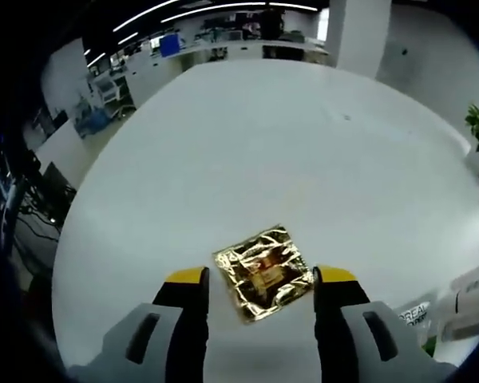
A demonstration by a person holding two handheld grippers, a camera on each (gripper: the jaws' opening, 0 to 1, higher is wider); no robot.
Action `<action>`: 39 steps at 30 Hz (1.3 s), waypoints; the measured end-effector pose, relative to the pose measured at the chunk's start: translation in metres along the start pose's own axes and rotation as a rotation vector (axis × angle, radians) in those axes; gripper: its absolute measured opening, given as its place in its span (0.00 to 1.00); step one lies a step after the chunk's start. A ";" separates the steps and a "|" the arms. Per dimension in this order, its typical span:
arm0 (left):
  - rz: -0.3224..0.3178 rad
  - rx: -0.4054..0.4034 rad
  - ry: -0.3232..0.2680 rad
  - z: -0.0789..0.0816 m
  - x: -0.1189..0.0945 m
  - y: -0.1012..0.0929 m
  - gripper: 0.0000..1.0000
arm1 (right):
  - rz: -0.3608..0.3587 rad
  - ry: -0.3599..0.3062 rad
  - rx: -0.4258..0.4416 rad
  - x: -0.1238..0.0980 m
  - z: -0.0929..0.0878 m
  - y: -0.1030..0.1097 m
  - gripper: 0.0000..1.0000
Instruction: Arrange the skincare products in the storage area until every visible bottle or jar stands upright without overlapping.
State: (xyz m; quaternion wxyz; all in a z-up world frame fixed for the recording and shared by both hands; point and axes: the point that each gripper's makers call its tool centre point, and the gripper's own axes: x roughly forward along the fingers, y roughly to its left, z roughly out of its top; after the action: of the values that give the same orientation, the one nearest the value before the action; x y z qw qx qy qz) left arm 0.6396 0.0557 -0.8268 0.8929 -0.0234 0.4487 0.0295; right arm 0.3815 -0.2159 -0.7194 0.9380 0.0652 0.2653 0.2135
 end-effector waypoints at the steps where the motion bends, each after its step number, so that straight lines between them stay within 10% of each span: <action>1: -0.002 0.003 -0.003 0.000 0.000 0.000 0.47 | 0.000 0.000 0.000 0.000 0.000 0.000 0.75; 39: -0.082 0.030 -0.014 -0.001 -0.025 -0.013 0.35 | -0.009 -0.023 -0.025 -0.001 0.004 0.000 0.76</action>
State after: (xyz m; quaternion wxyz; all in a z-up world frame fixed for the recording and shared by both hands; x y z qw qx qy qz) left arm 0.6248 0.0415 -0.8068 0.8968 -0.0282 0.4414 -0.0135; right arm 0.3828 -0.2164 -0.7150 0.9427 0.0545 0.2521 0.2118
